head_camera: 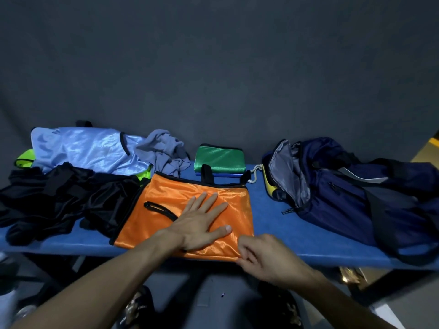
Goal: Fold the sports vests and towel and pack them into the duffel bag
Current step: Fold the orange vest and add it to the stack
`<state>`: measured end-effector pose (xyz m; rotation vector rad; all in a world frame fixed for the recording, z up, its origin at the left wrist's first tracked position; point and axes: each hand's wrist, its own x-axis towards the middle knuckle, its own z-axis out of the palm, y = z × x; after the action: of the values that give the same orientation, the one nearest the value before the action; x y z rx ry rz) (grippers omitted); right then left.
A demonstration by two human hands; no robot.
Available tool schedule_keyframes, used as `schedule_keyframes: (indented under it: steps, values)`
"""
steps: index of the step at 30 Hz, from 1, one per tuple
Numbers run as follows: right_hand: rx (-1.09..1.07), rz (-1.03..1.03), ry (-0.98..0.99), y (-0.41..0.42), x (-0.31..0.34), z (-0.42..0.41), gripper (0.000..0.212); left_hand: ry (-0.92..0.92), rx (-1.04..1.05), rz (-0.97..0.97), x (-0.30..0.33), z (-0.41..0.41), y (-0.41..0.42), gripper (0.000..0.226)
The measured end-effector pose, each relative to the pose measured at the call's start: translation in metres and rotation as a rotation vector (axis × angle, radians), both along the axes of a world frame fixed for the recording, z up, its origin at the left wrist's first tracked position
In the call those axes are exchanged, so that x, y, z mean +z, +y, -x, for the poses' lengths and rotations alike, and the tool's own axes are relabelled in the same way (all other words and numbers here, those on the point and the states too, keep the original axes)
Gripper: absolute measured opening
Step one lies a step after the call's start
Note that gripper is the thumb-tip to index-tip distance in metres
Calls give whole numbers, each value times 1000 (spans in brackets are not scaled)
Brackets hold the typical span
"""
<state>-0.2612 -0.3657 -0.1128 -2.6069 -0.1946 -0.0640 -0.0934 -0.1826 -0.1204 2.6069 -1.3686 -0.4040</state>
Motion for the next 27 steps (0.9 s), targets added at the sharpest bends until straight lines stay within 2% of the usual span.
schedule_keyframes:
  steps: [2, 4, 5, 7, 10, 14, 19, 27]
  values:
    - [-173, -81, -67, -5, 13, -9, 34, 8, 20, 42, 5, -3, 1, 79]
    - [-427, -190, -145, -18, 20, -28, 28, -76, 46, 85, 10, -9, 4, 74]
    - [-528, -225, -124, -23, 22, -39, 26, -139, 61, 89, 11, -12, 5, 72]
    - [-649, -322, 18, -29, 20, -60, 35, -221, 96, 56, 9, -20, 10, 71]
    - [-777, -411, 145, -27, 14, -86, 46, -211, 144, -26, 0, -34, 19, 75]
    - [-831, -463, 190, -16, 9, -111, 50, -171, 156, -38, -4, -50, 23, 77]
    - [-877, -666, 171, -6, 13, -126, 38, -172, 125, -54, 6, -51, 24, 82]
    - [-960, -634, 72, -29, 26, -92, 19, -152, 67, -116, -1, -15, -6, 88]
